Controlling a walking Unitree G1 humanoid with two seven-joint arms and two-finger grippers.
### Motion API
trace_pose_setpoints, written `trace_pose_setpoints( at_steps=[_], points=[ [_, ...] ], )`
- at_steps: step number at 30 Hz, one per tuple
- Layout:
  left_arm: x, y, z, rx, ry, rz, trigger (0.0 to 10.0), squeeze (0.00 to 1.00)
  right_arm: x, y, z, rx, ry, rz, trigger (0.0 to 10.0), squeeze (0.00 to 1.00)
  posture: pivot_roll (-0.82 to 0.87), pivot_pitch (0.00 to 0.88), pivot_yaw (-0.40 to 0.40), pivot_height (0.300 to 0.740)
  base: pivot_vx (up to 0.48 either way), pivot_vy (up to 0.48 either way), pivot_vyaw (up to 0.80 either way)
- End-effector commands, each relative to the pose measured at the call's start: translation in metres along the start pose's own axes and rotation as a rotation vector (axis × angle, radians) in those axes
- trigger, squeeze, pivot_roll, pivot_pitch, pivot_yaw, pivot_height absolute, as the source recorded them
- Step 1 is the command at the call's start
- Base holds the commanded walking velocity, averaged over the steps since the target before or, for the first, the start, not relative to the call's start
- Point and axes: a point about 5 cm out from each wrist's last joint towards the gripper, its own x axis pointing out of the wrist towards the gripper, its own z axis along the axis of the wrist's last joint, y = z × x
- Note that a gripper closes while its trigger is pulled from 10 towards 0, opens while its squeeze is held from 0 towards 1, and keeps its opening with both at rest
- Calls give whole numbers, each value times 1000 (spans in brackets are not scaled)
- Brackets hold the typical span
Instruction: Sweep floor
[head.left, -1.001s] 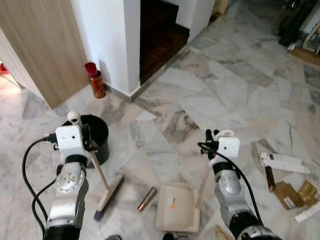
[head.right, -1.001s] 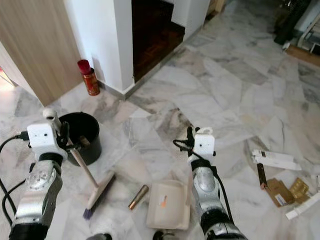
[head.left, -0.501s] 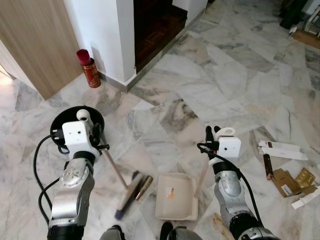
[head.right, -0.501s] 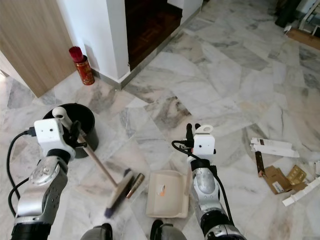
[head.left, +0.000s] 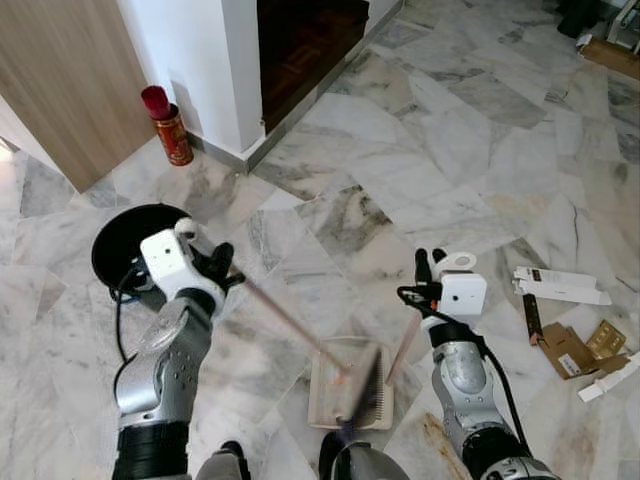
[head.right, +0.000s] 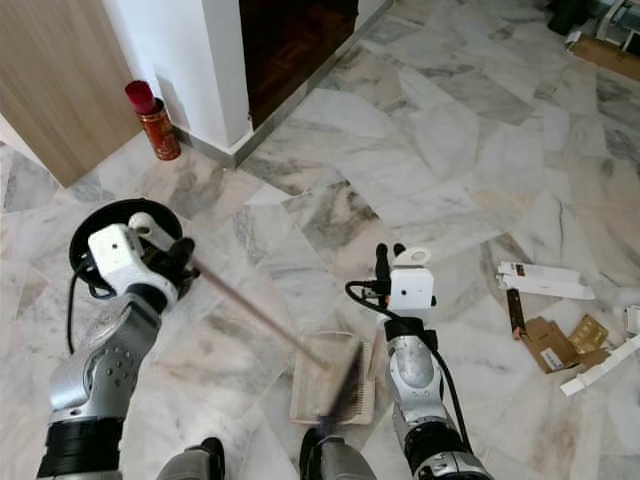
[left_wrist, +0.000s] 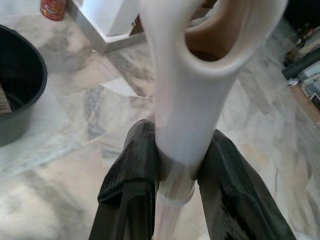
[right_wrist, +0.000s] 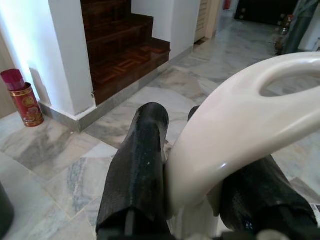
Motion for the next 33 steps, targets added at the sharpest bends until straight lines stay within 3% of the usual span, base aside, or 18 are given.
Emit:
trace_pose_setpoints(
  at_steps=[1, 6, 8, 12, 16, 24, 26, 33],
  points=[
    [0, -2, 9, -34, -22, -24, 10000, 0, -11, -3, -19, -9, 116, -14, 10000, 0, 136, 295, -96, 740, 0, 0, 0],
    [2, 1, 22, 20, -78, -10, 10000, 0, 0, -7, -14, 24, 119, -50, 10000, 0, 144, 260, -100, 740, 0, 0, 0],
    [1, -2, 41, 97, -165, -8, 10000, 0, 8, -9, -8, 38, 115, -60, 10000, 0, 154, 218, -102, 740, 0, 0, 0],
    [0, -7, 62, 163, -280, -33, 10000, 0, 17, -12, -2, 57, 113, -82, 10000, 0, 163, 167, -104, 740, 0, 0, 0],
    [0, -6, 69, 221, -327, -22, 10000, 0, 23, -17, 2, 67, 108, -105, 10000, 0, 160, 118, -105, 740, 0, 0, 0],
    [0, 6, 59, 354, -359, 37, 10000, 0, 31, -33, 12, 167, 67, -186, 10000, 0, 142, 37, -101, 740, 0, 0, 0],
    [1, 10, 51, 431, -351, 46, 10000, 0, 34, -38, 19, 218, 30, -228, 10000, 0, 134, 5, -96, 740, 0, 0, 0],
    [5, 14, 42, 464, -343, 54, 10000, 0, 42, -41, 30, 314, -26, -270, 10000, 0, 131, 0, -86, 740, 0, 0, 0]
  ],
)
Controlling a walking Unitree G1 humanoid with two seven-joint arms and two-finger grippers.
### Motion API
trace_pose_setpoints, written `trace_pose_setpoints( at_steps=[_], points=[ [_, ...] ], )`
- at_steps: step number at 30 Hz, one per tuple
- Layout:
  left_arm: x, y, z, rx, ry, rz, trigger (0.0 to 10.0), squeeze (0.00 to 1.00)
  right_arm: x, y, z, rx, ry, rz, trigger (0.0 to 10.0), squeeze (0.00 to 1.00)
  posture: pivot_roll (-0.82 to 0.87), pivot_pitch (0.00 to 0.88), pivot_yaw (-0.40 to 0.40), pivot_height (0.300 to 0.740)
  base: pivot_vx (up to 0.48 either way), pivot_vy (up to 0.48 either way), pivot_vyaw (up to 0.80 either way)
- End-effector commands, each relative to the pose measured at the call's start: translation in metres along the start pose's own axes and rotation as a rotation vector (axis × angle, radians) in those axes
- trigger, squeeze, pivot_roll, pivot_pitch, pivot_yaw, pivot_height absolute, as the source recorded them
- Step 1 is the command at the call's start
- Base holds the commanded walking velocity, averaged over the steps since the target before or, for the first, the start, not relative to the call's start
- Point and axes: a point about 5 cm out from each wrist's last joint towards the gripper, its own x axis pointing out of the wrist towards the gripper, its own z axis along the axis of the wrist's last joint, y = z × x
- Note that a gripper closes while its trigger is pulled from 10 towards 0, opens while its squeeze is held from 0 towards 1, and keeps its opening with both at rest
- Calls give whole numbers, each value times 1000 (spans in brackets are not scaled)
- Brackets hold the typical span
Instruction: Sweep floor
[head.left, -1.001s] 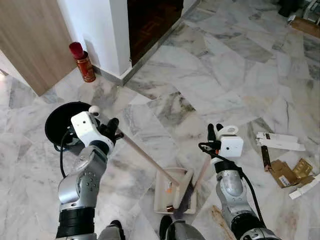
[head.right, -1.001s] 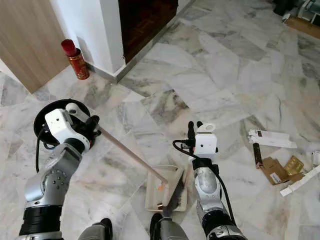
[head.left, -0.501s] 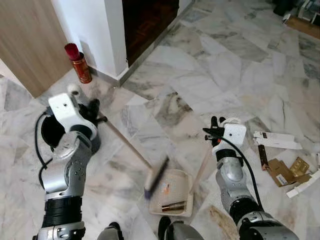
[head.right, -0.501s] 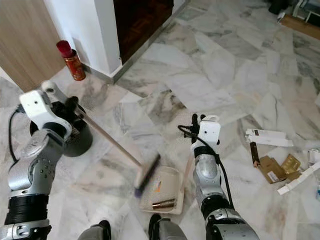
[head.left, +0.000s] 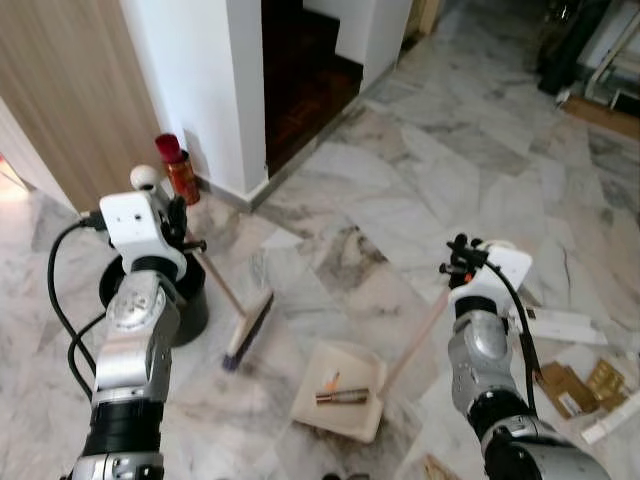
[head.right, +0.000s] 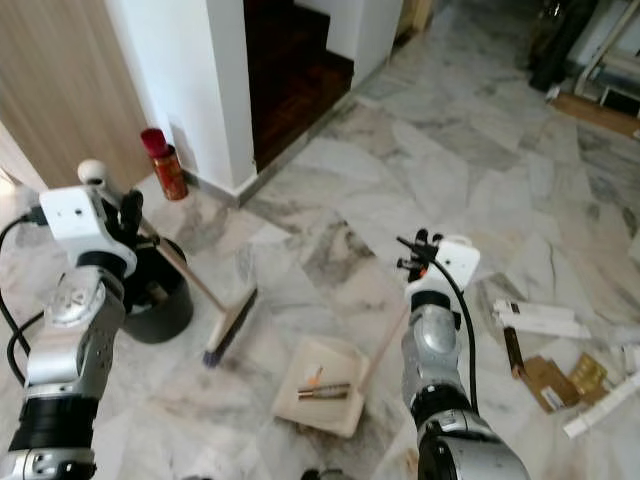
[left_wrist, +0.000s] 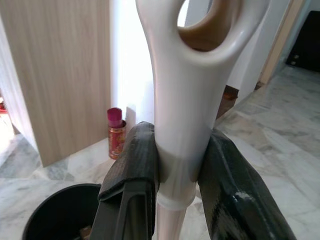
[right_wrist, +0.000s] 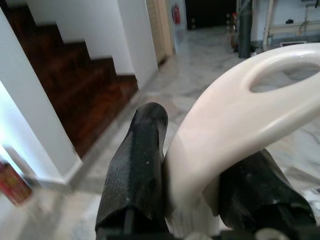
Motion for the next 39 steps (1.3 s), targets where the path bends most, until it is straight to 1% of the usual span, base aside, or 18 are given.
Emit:
trace_pose_setpoints(
  at_steps=[1, 4, 7, 12, 19, 20, 22, 25, 26, 29, 36, 39],
  points=[
    [1, -2, 5, 11, -45, -18, 10000, 0, 7, 2, 14, 51, -60, -11, 10000, 0, 131, 0, -86, 740, 0, 0, 0],
    [1, -2, 3, 14, -46, -16, 10000, 0, 9, 3, 16, 77, -64, -17, 10000, 0, 131, 0, -81, 740, 0, 0, 0],
    [0, 0, -1, 33, -47, -8, 10000, 0, 12, 6, 21, 153, -80, -25, 10000, 0, 133, 0, -79, 740, 0, 0, 0],
    [0, 2, -2, 36, -48, 1, 10000, 0, 14, 8, 24, 177, -90, -18, 10000, 0, 134, 0, -79, 740, 0, 0, 0],
    [-2, 4, -2, 36, -56, 16, 10000, 0, 16, 17, 29, 202, -119, 35, 10000, 0, 136, 0, -78, 740, 0, 0, 0],
    [-2, 4, -2, 36, -56, 16, 10000, 0, 16, 17, 29, 202, -119, 35, 10000, 0, 136, 0, -78, 740, 0, 0, 0],
    [-4, 7, -8, 56, -43, 31, 10000, 0, 16, 22, 32, 192, -133, 71, 10000, 0, 135, 5, -77, 740, 0, 0, 0],
    [-7, 9, -12, 71, -34, 41, 10000, 0, 16, 24, 33, 189, -139, 78, 10000, 0, 135, 10, -77, 740, 0, 0, 0],
    [-11, 11, -16, 79, -24, 55, 10000, 0, 16, 26, 34, 187, -146, 85, 10000, 0, 133, 16, -79, 740, 0, 0, 0],
    [-15, 14, -20, 88, -14, 70, 10000, 0, 16, 28, 37, 177, -156, 103, 10000, 0, 134, 21, -81, 740, 0, 0, 0],
    [-20, 16, -22, 89, -9, 86, 10000, 0, 17, 30, 38, 168, -158, 129, 10000, 0, 140, 31, -87, 740, 0, 0, 0],
    [-20, 16, -21, 90, -11, 87, 10000, 0, 17, 30, 38, 154, -153, 130, 10000, 0, 139, 34, -87, 740, 0, 418, 0]
  ],
)
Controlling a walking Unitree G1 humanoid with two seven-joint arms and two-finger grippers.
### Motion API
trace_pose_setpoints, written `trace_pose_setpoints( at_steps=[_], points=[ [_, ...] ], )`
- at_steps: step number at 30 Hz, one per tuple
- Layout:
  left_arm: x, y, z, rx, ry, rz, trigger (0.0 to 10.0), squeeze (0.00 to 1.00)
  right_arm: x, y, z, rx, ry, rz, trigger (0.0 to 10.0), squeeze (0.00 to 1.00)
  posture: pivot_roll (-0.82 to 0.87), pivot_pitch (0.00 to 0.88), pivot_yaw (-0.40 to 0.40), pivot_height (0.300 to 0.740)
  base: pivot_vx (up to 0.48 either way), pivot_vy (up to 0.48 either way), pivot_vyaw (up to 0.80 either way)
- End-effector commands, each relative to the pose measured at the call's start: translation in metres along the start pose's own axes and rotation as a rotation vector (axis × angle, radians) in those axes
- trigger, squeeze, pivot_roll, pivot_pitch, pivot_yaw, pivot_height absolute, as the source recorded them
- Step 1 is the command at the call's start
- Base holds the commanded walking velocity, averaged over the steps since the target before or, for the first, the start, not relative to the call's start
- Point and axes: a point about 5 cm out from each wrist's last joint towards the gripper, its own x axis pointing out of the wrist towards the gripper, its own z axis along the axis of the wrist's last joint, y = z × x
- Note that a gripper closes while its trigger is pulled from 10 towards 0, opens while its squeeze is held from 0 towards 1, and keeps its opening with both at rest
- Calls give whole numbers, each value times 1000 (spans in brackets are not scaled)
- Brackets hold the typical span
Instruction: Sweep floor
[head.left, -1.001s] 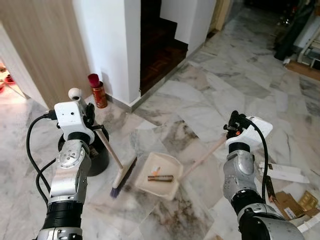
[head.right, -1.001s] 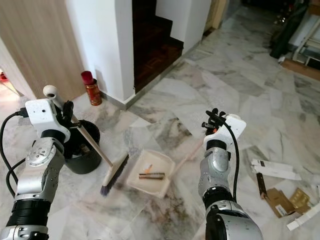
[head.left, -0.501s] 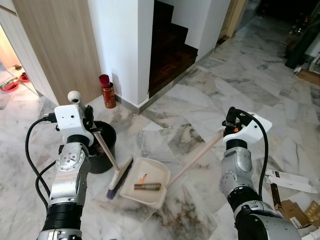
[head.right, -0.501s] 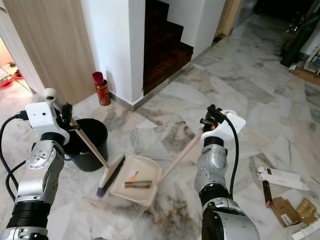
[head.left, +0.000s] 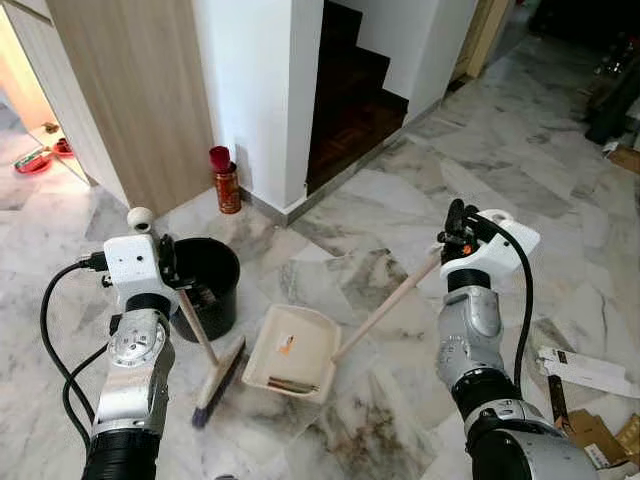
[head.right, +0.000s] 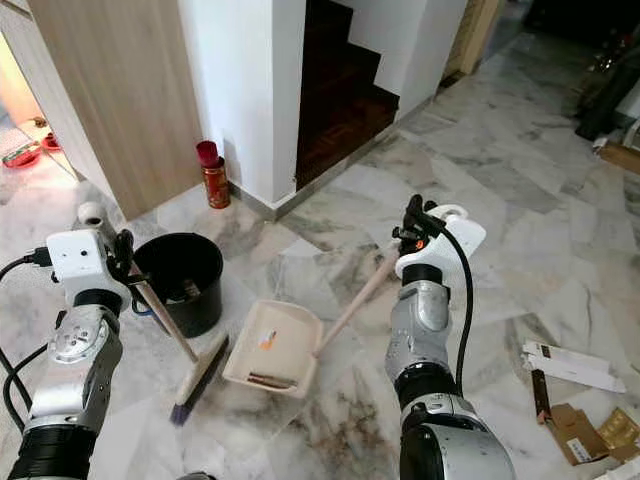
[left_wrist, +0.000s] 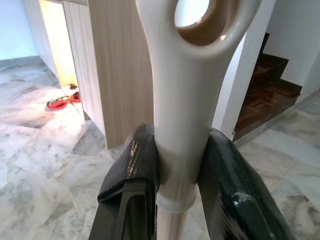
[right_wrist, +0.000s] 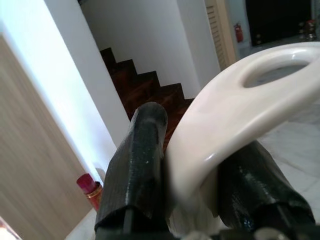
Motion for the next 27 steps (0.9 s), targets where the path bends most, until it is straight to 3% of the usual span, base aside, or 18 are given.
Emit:
trace_pose_setpoints(
  at_steps=[1, 27],
  points=[
    [0, -1, 12, -2, -66, 0, 10000, 0, 9, 4, 16, -2, -66, 18, 10000, 0, 139, 34, -87, 740, 0, 428, 0],
    [3, -6, 20, -5, -90, -22, 10000, 0, 8, 1, 16, -8, -62, -5, 10000, 0, 148, 9, -73, 740, 0, 415, 0]
  ],
)
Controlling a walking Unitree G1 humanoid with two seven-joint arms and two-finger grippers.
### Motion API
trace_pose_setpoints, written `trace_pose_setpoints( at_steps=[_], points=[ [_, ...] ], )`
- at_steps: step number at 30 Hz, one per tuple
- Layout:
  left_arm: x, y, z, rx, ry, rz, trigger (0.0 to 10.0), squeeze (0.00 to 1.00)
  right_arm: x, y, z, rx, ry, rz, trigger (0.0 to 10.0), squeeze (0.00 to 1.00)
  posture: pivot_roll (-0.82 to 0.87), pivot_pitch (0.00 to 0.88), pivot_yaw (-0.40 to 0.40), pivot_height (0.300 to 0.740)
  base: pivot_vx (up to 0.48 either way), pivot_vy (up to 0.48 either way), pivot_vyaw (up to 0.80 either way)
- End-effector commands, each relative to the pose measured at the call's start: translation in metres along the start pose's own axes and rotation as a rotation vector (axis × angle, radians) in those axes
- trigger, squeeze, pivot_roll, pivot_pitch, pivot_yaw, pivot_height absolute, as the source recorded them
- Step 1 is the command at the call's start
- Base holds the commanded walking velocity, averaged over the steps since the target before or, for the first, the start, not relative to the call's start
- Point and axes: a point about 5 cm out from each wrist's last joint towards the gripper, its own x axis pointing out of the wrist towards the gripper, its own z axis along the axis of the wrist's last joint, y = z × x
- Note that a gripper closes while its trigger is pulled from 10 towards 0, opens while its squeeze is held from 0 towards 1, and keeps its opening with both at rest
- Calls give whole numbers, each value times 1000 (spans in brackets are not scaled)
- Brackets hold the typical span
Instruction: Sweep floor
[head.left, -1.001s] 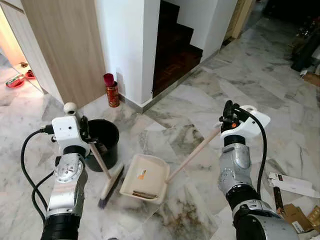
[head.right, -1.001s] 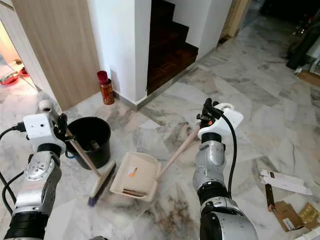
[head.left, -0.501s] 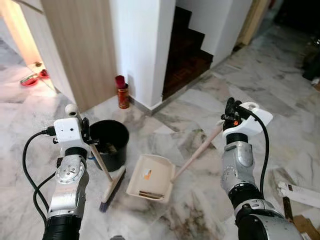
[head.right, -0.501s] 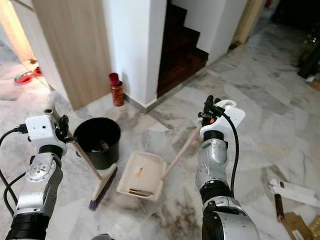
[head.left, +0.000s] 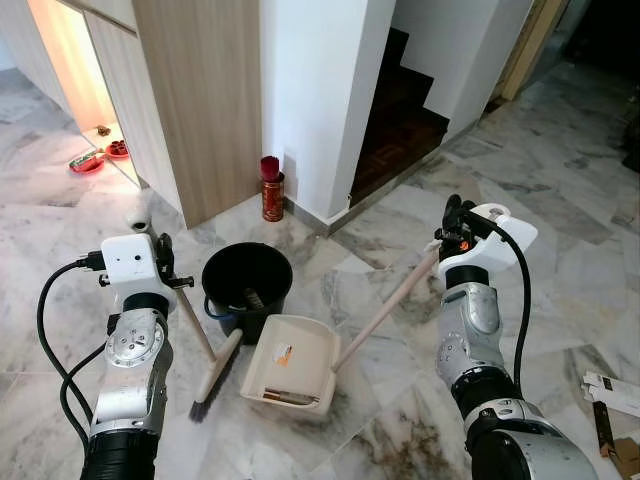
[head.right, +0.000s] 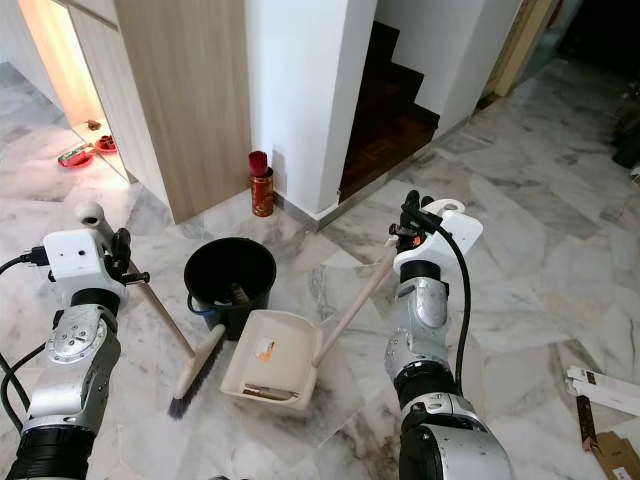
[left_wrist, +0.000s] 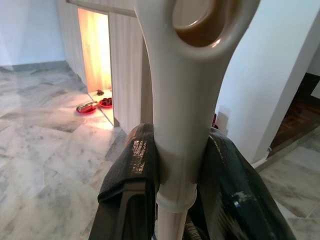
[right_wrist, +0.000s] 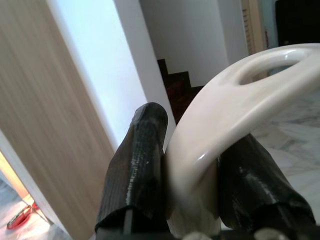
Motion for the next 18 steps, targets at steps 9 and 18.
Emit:
trace_pose_setpoints(
  at_steps=[9, 18],
  points=[
    [1, -7, 15, -13, -70, -28, 10000, 0, 5, -5, 12, 1, -47, -27, 10000, 0, 149, 0, -69, 740, 0, 397, 0],
    [-1, -8, 14, -15, -65, -32, 10000, 0, 4, -5, 11, 2, -47, -30, 10000, 0, 151, 0, -68, 740, 0, 397, 0]
  ],
)
